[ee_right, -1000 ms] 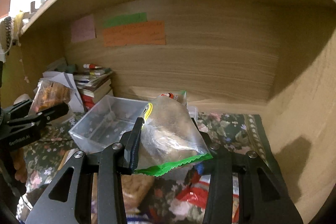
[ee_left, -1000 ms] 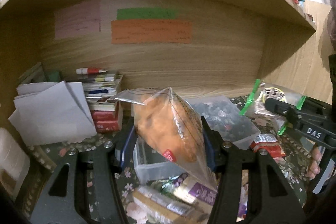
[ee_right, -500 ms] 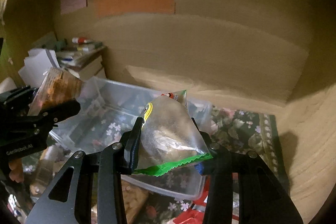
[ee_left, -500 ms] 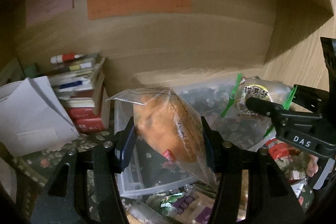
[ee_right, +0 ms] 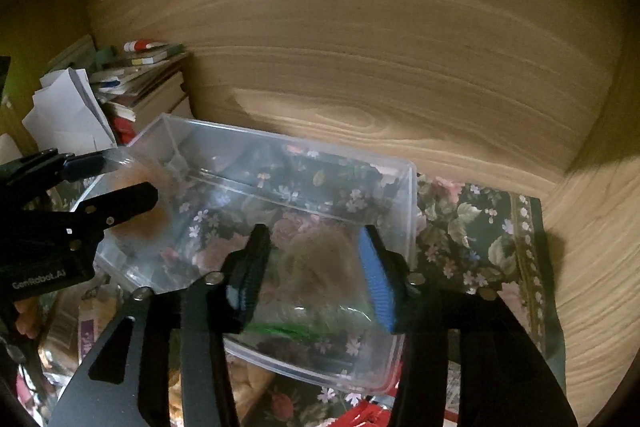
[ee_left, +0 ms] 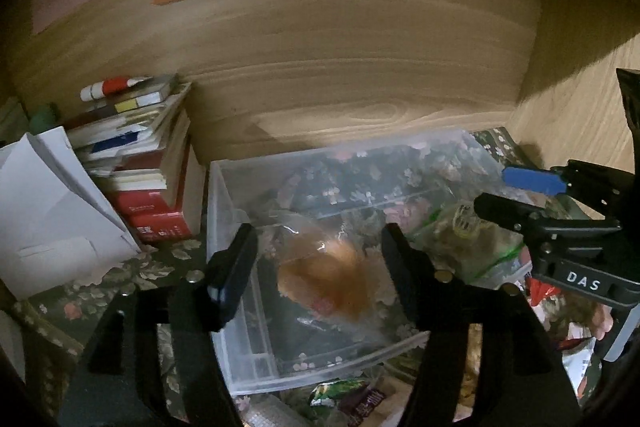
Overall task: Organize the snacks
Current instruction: 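Carry both bags into the clear box and open both tools, then grasp the long bread loaf with the left tool while the right tool grasps the blue-white chip bag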
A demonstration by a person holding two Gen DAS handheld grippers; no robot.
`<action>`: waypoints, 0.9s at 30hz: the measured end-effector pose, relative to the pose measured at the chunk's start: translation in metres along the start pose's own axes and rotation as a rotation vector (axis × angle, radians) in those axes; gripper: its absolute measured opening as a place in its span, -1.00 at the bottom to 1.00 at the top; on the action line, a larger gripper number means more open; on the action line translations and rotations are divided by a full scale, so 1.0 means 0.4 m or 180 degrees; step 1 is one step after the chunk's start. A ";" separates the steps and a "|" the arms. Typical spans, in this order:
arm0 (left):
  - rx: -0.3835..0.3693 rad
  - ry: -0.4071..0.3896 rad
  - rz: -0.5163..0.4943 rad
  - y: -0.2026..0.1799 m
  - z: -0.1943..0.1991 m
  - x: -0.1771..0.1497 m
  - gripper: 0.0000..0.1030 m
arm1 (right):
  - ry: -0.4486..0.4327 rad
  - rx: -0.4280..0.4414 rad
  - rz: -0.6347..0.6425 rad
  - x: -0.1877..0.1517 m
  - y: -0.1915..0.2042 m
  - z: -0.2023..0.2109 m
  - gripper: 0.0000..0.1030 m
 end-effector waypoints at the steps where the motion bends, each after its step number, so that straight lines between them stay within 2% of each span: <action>1: 0.0006 -0.0020 0.0007 0.004 0.000 0.001 0.43 | -0.0020 -0.0013 -0.0001 0.002 -0.001 0.007 0.02; 3: 0.0022 -0.0088 0.0025 0.008 0.017 0.008 0.55 | -0.0074 -0.0026 -0.0002 0.006 0.000 0.017 0.18; 10: 0.0053 -0.0384 -0.0020 0.007 0.121 0.024 0.68 | -0.0292 -0.0025 0.0009 0.015 0.004 0.096 0.21; 16: 0.0044 -0.0598 -0.0033 0.005 0.219 0.008 0.83 | -0.0516 -0.0049 0.0033 0.000 0.021 0.188 0.31; 22: 0.0043 -0.0632 -0.0026 0.020 0.280 -0.046 0.92 | -0.0621 -0.0052 0.0035 -0.043 0.041 0.250 0.38; 27: 0.0033 -0.0488 0.0048 0.038 0.277 -0.118 0.93 | -0.0584 -0.0013 -0.0029 -0.102 0.063 0.265 0.43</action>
Point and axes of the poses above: each gripper's, at about its wrist camera, not at the fingertips, and z roughly against the way its jaws point, y to its left, x to its top, the point moved 8 cm from there along -z, roughly the way its jaws point, and after that the axes turned 6 degrees about z, right-handed, at the moved point
